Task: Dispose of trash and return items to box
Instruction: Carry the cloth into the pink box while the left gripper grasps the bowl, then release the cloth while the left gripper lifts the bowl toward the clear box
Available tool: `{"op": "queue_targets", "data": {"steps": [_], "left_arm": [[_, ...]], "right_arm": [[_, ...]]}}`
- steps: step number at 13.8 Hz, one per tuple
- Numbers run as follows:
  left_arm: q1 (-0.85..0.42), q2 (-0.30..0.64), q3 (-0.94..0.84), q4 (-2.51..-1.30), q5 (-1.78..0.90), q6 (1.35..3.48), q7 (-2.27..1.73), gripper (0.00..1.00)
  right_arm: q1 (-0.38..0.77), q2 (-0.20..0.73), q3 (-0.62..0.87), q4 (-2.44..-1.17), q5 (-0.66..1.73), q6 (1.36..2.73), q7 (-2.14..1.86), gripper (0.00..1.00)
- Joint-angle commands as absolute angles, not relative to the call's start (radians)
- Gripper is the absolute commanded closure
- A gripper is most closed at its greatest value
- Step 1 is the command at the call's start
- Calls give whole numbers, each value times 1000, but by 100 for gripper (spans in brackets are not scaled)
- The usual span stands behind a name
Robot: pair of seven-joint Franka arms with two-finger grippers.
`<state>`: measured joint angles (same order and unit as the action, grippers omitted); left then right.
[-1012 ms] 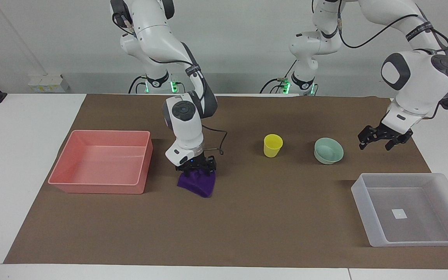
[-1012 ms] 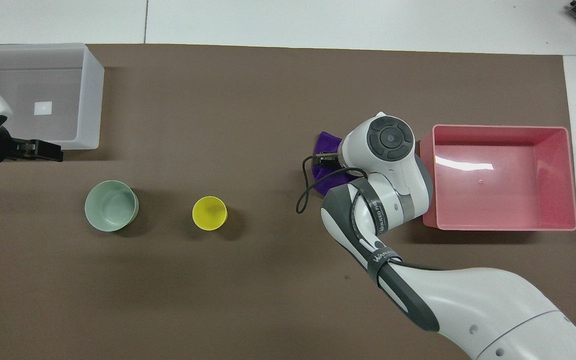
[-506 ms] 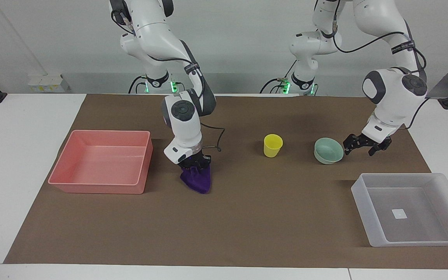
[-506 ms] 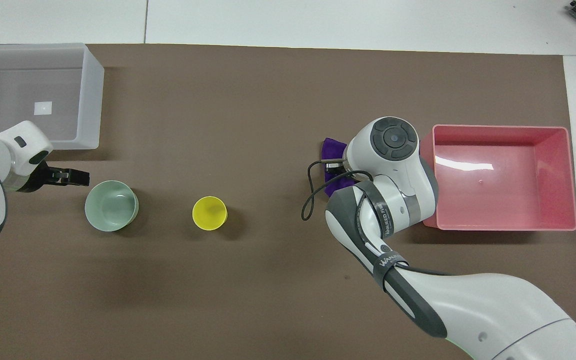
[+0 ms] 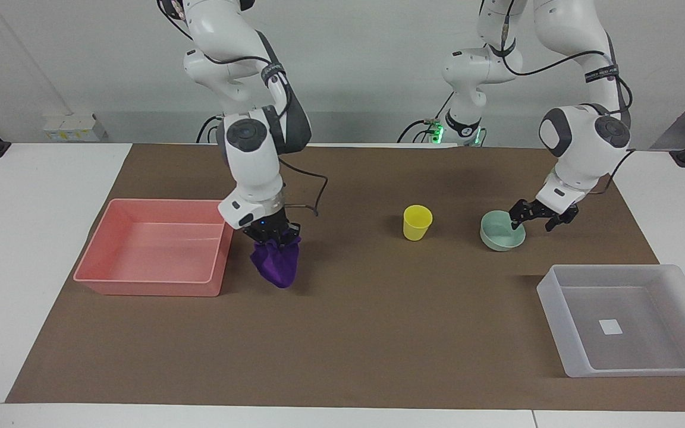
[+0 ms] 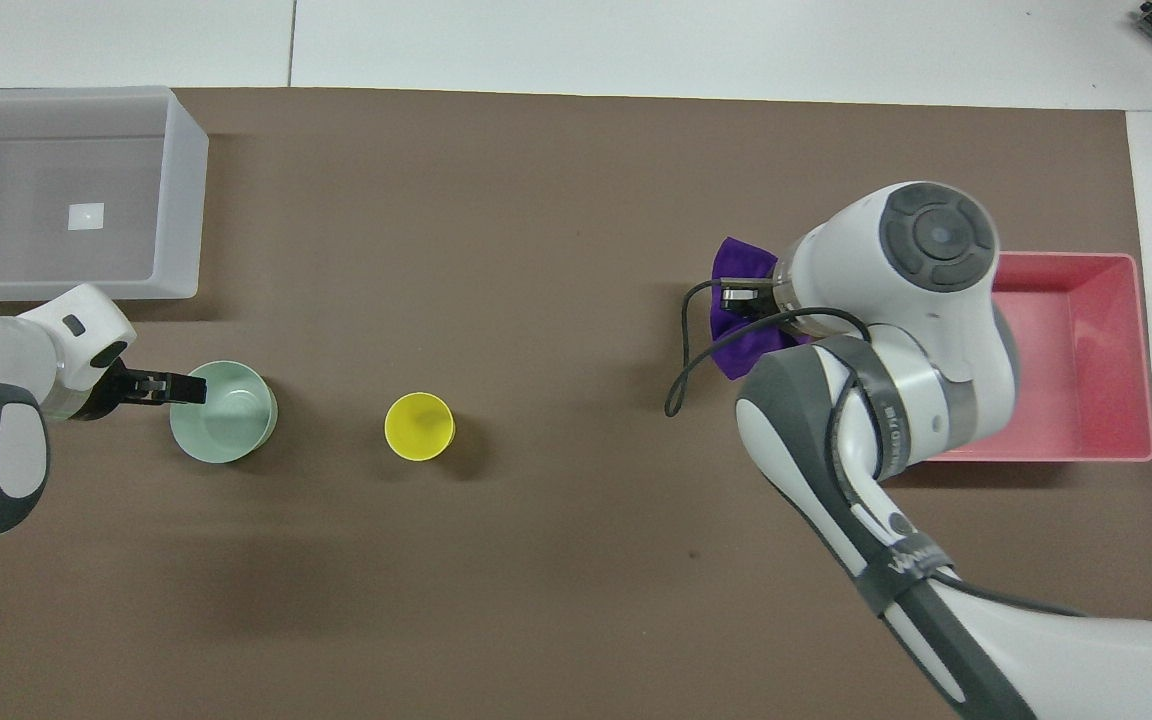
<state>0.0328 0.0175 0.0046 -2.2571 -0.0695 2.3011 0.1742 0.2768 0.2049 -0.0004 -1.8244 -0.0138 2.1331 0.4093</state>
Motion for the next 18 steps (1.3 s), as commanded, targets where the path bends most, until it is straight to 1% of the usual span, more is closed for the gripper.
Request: {"op": "queue_targets", "data": {"steps": [1,4,6,8,9,10,11,12,13,14,17,18], "left_arm": [[17,-17,9,-2319,-94,2358,184,0],[-8,-6,11,-2327,-101,2388,179,0],[-9,-5,11,-2350,-115,2405,179,0],[-9,-5,11,-2358,-117,2411,179,0],[-9,-6,11,-2359,-117,2411,179,3],[-9,-6,11,-2359,-117,2410,179,14],[-9,-8,11,-2364,-117,2410,179,33],[-9,-8,11,-2365,-117,2410,176,60],[-9,-8,11,-2365,-117,2410,163,83],[-9,-9,11,-2365,-117,2410,158,99],[-9,-9,11,-2364,-115,2404,158,100],[-9,-6,12,-2355,-117,2402,160,100]], "right_arm": [[215,111,8,-1818,-20,2033,353,100],[102,60,6,-1812,-21,1990,220,100],[16,61,9,-1828,-21,2017,97,100],[-37,64,9,-1857,-21,2034,22,100],[-58,71,9,-1879,-21,2057,-4,100],[-78,71,9,-1913,-21,2090,-27,100],[-90,74,9,-1946,-20,2130,-43,100],[-103,81,9,-1980,-20,2187,-46,100],[-112,84,9,-2020,-20,2236,-46,100],[-113,93,9,-2046,-18,2264,-46,100],[-127,97,9,-2123,-18,2293,-57,100],[-138,97,9,-2140,-18,2325,-63,100]]}}
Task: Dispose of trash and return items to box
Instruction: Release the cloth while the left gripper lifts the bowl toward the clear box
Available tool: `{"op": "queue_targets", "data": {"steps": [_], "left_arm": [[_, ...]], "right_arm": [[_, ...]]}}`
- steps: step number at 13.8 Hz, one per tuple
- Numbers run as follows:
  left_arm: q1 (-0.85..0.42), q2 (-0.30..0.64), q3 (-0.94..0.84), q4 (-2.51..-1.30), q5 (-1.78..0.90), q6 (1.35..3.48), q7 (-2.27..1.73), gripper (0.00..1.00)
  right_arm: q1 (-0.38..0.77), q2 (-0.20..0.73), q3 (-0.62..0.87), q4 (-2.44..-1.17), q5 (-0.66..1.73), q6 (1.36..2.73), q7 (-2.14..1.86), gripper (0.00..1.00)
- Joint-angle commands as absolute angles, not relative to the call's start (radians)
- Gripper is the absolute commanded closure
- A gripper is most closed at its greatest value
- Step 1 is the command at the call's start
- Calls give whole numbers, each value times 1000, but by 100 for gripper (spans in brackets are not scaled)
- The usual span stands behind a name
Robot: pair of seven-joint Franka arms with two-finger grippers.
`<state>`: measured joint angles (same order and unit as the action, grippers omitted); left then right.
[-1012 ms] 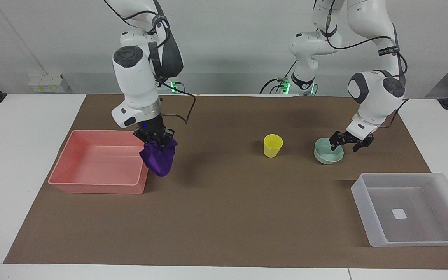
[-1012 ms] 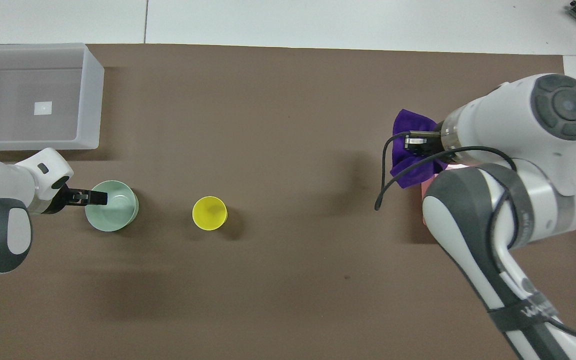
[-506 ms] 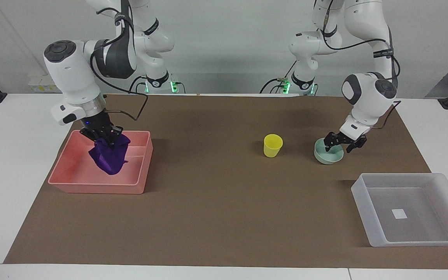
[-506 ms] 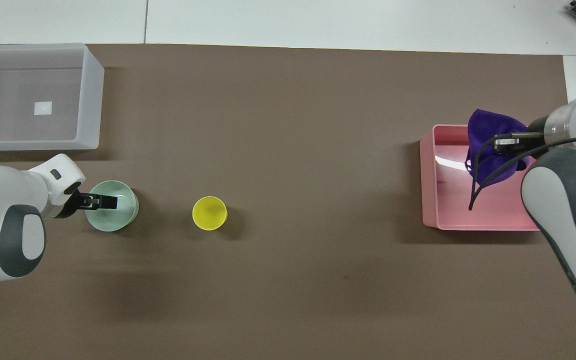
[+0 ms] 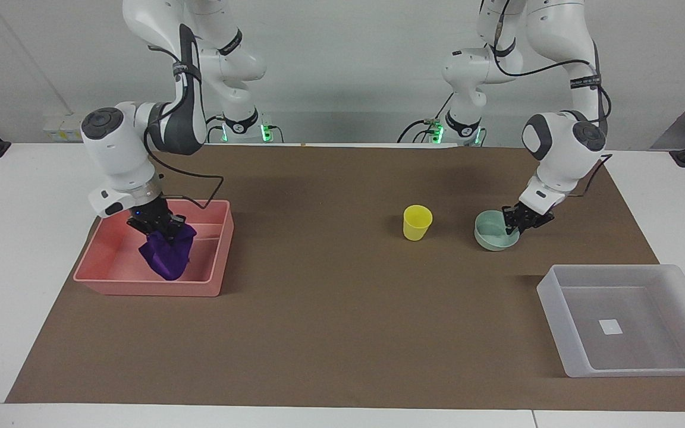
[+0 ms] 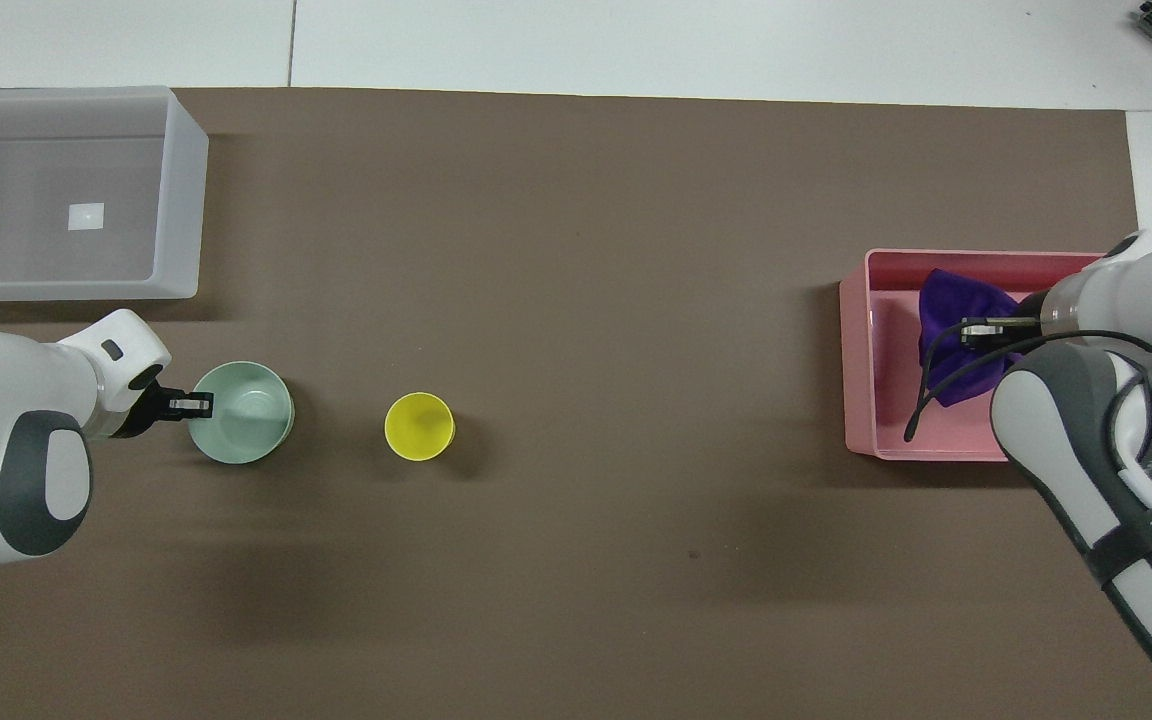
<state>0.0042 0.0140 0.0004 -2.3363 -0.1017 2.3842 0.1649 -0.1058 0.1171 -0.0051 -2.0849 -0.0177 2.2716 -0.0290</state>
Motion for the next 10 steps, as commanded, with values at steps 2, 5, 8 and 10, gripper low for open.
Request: {"op": "queue_targets", "data": {"steps": [2,5,8,10], "left_arm": [[0,-2,12,-2320,-115,2388,163,100],[18,12,15,-2202,-115,2291,166,100],[49,58,15,-2039,-117,2188,164,100],[70,113,15,-1909,-117,2131,160,100]], "right_arm": [[-147,115,9,-2148,-18,2362,-63,100],[-146,120,9,-2141,-18,2364,-57,0],[-134,100,9,-2103,-17,2332,-54,0],[-130,69,14,-2044,-17,2226,-52,0]]}}
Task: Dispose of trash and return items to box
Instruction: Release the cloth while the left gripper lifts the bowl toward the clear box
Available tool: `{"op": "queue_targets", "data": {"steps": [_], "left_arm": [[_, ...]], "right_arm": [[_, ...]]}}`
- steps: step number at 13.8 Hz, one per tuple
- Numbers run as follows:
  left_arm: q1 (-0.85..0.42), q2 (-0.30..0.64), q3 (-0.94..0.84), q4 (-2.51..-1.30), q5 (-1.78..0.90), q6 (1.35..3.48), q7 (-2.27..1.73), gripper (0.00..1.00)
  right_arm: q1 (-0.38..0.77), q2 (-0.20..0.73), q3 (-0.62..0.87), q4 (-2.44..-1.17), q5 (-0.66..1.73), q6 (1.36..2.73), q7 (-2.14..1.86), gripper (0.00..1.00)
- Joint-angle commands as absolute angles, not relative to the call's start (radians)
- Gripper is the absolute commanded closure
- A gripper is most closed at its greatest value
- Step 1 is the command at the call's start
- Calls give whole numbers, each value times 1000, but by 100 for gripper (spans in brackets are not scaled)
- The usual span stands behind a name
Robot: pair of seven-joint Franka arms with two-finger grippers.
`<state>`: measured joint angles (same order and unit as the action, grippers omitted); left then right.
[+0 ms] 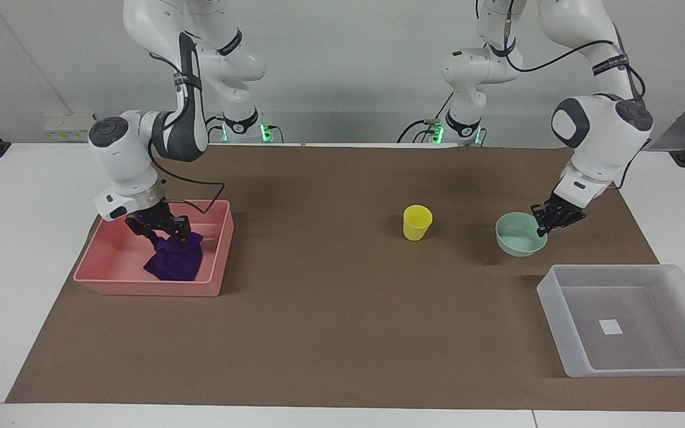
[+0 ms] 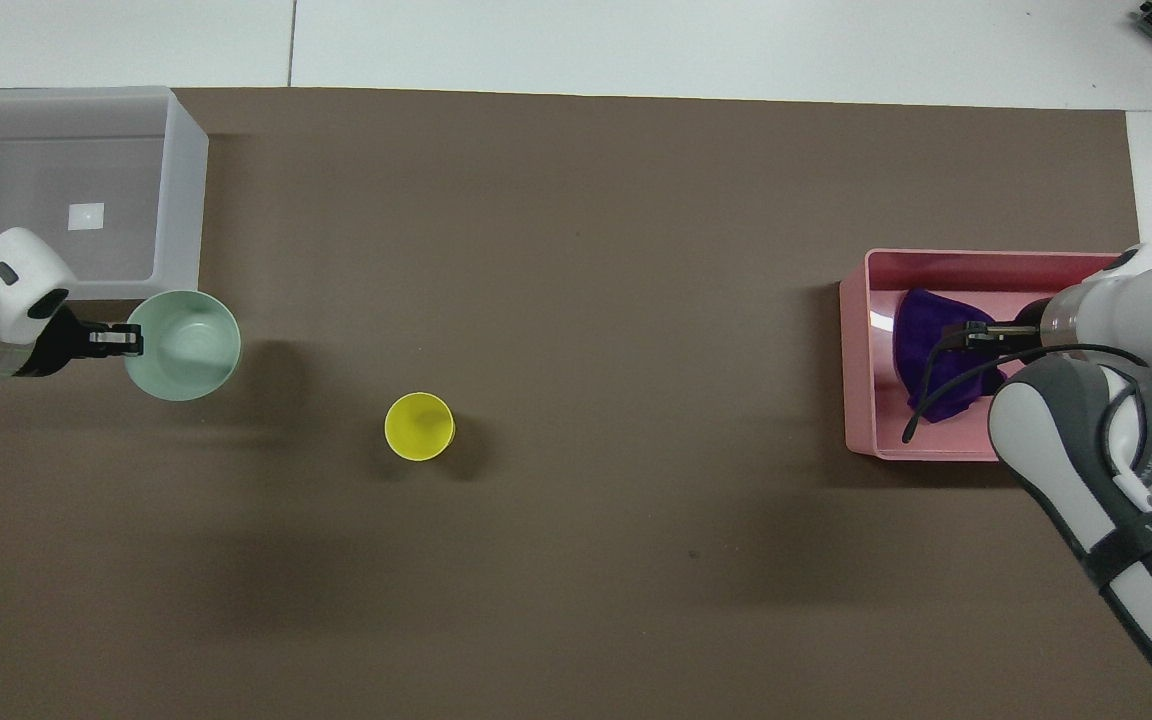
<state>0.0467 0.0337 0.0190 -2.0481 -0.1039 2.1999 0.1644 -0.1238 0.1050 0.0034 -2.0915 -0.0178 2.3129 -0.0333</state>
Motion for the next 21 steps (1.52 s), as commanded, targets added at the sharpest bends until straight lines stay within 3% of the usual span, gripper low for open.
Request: {"op": "queue_targets", "data": {"steps": [1,8,13,18,21], "left_arm": [[81,133,15,-1867,-118,2132,156,100],[158,299,17,-1594,-130,2152,153,100],[208,532,14,-1286,-129,2132,150,100],[238,670,-2,-1207,-129,2213,150,100],[255,681,2,-1213,-140,2207,152,100]], "right_arm": [[-130,52,15,-2007,-9,2162,-52,0],[-129,-46,21,-1797,-6,1832,-32,0],[-132,-98,20,-1674,-15,1656,11,0],[-138,-97,20,-1654,-8,1609,32,0],[-132,-100,20,-1663,-9,1608,31,0]]}}
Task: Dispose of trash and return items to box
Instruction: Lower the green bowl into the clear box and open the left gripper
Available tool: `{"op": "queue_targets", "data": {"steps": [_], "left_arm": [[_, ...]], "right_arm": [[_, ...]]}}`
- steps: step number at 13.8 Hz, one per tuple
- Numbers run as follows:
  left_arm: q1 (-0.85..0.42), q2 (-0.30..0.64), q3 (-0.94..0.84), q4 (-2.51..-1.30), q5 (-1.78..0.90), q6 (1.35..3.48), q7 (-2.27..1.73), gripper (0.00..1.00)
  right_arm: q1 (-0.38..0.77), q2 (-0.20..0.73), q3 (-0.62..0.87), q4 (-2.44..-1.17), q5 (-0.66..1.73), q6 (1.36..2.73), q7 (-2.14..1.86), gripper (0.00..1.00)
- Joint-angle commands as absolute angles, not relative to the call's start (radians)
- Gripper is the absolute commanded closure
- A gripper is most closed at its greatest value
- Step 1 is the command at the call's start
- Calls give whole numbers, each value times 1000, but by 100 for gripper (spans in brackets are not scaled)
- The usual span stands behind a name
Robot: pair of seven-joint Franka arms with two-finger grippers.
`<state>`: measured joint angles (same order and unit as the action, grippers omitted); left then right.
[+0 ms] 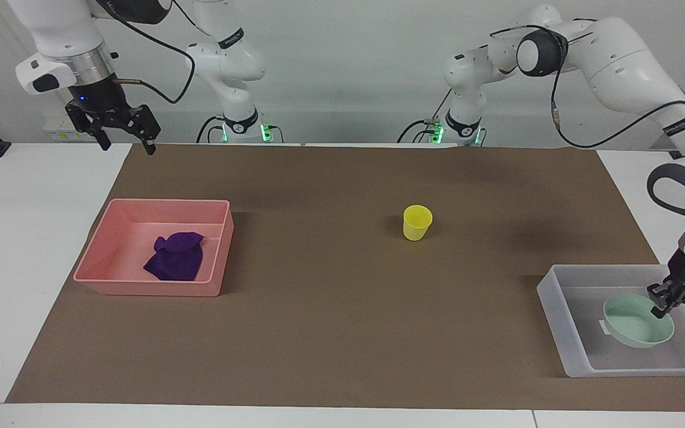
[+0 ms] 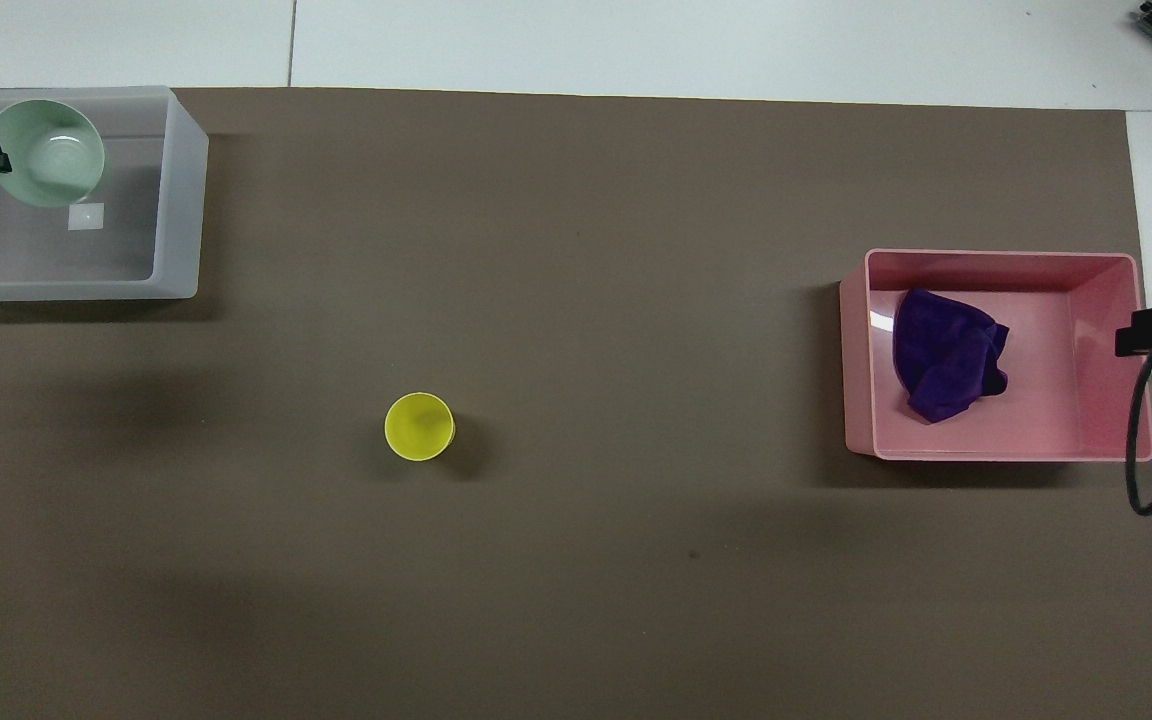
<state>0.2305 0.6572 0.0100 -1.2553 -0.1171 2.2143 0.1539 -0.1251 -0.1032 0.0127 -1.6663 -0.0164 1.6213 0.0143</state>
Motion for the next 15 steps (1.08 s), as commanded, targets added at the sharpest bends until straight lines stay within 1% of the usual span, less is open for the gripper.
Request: {"op": "queue_targets", "data": {"steps": [1,2,4,5,9,10,12,13,15], "left_arm": [[252,681,3,-1226,-152,2212,152,100],[250,678,3,-1247,-159,2221,152,100],[244,675,5,-1281,-163,2284,152,100],[247,664,5,-1326,-161,2302,152,100],[242,627,11,-1420,-160,2341,150,100],[244,617,11,-1439,-158,2347,150,100],[252,611,9,-1451,-158,2336,152,100],[253,601,11,-1477,-158,2345,152,100],[253,588,9,-1512,-158,2367,155,100]], "right_arm": [[-130,-101,20,-1663,-9,1600,31,0],[-120,-100,11,-1663,-9,1600,26,0],[-51,-92,-34,-1645,-20,1589,31,0],[-49,-89,-37,-1644,-12,1589,32,0],[-35,-87,-51,-1644,-18,1595,34,0],[-35,-87,-51,-1644,-20,1598,32,0],[6,-68,-72,-1625,-26,1591,32,0],[6,-48,-90,-1591,-35,1586,31,0],[-24,-52,-63,-1598,-25,1586,32,0]]}}
